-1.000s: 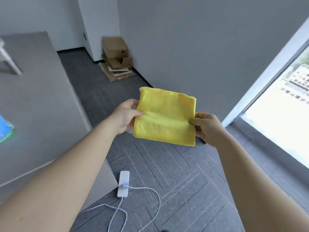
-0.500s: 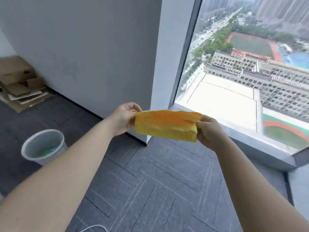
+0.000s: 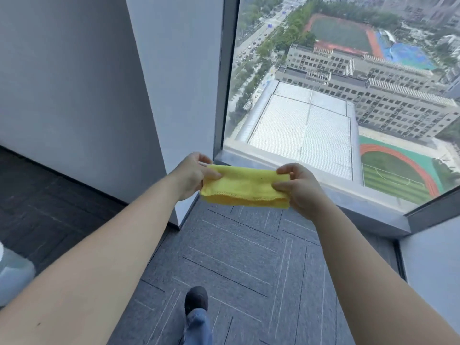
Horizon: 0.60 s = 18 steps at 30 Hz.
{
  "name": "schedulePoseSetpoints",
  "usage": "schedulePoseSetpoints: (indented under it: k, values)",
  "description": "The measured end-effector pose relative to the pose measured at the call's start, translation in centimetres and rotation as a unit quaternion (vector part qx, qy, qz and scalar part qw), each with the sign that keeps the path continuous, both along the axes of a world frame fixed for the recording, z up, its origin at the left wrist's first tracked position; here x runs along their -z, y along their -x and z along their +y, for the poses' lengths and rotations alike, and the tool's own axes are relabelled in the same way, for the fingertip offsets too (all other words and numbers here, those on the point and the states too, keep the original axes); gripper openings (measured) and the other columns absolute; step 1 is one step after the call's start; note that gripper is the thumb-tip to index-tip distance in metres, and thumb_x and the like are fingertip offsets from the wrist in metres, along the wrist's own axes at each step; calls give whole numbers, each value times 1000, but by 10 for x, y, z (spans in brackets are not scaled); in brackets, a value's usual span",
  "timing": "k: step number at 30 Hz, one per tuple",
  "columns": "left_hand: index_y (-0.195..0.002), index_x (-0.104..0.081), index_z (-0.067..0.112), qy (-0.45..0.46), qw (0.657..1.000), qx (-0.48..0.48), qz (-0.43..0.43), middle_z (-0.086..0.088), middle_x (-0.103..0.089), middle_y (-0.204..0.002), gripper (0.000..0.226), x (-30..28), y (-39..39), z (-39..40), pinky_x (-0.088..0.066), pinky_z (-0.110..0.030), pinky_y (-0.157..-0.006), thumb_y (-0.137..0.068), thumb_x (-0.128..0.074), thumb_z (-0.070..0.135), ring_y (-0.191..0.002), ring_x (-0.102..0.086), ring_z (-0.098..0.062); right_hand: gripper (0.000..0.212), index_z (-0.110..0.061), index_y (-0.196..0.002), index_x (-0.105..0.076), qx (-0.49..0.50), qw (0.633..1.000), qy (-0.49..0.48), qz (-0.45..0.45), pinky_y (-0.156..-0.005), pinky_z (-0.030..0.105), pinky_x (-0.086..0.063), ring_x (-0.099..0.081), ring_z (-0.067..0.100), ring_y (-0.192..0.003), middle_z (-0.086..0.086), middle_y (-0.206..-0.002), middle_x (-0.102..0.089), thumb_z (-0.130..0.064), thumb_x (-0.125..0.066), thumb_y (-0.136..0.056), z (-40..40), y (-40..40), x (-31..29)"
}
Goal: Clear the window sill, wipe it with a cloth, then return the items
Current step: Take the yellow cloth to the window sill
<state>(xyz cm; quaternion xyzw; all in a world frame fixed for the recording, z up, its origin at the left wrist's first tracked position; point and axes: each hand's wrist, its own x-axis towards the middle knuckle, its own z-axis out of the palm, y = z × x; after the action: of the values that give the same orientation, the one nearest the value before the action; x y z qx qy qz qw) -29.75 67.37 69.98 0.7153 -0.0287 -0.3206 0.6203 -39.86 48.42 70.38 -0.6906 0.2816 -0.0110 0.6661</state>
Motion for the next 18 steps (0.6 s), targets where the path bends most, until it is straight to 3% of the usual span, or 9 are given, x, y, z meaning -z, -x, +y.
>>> schedulePoseSetpoints:
  k: [2, 4, 6, 8, 12, 15, 18]
  values:
    - [-92, -48, 10, -9, 999, 48, 22, -7, -47, -90, 24, 15, -37, -22, -45, -29, -64, -81, -53, -11, -74, -52, -20, 38, -25, -81, -51, 26, 1000, 17, -2, -69, 39, -44, -52, 27, -80, 6, -90, -51, 13, -54, -79, -20, -33, 14]
    - [-88, -54, 9, -35, 991, 123, 42, -6, -54, -86, 21, 29, -73, -43, -50, -24, -63, -81, -50, -10, -75, -55, -19, 36, -21, -91, -51, 56, 998, 20, 0, -79, 43, -46, -54, 28, -87, 7, -92, -57, 12, -56, -79, -39, -69, 27]
    - [-78, -58, 11, -61, 981, 177, 58, -5, -57, -79, 22, 39, -105, -64, -49, -22, -62, -82, -49, -9, -73, -56, -17, 35, -12, -103, -52, 84, 996, 23, -1, -77, 39, -48, -56, 24, -81, 3, -84, -59, 12, -57, -78, -57, -103, 41]
    - [-76, -58, 13, -77, 976, 193, 66, -4, -58, -76, 18, 48, -132, -85, -47, -23, -65, -82, -53, -3, -72, -56, -17, 30, -8, -102, -54, 102, 994, 29, 2, -66, 28, -47, -55, 16, -71, -1, -78, -58, 11, -58, -79, -72, -132, 55]
    - [-74, -48, 16, -80, 986, 118, 81, -4, -51, -77, 23, 77, -181, -128, -43, -29, -58, -81, -55, -5, -69, -51, -18, 28, -22, -74, -48, 132, 989, 48, 44, -60, 24, -42, -52, 21, -81, 4, -85, -56, 2, -61, -81, -107, -176, 91]
    - [-75, -43, 20, -91, 990, 73, 77, -2, -47, -77, 28, 104, -216, -165, -40, -30, -58, -82, -55, -4, -66, -47, -18, 15, -15, -86, -49, 149, 985, 53, 75, -61, 26, -41, -50, 22, -89, 9, -99, -52, -4, -60, -84, -138, -208, 120]
    - [-89, -43, 18, -106, 992, 45, 42, -3, -47, -85, 22, 136, -252, -202, -41, -30, -61, -84, -56, 1, -72, -48, -20, 15, -11, -96, -45, 152, 984, 43, 85, -59, 28, -42, -50, 21, -83, 11, -101, -51, -5, -57, -87, -171, -245, 152]
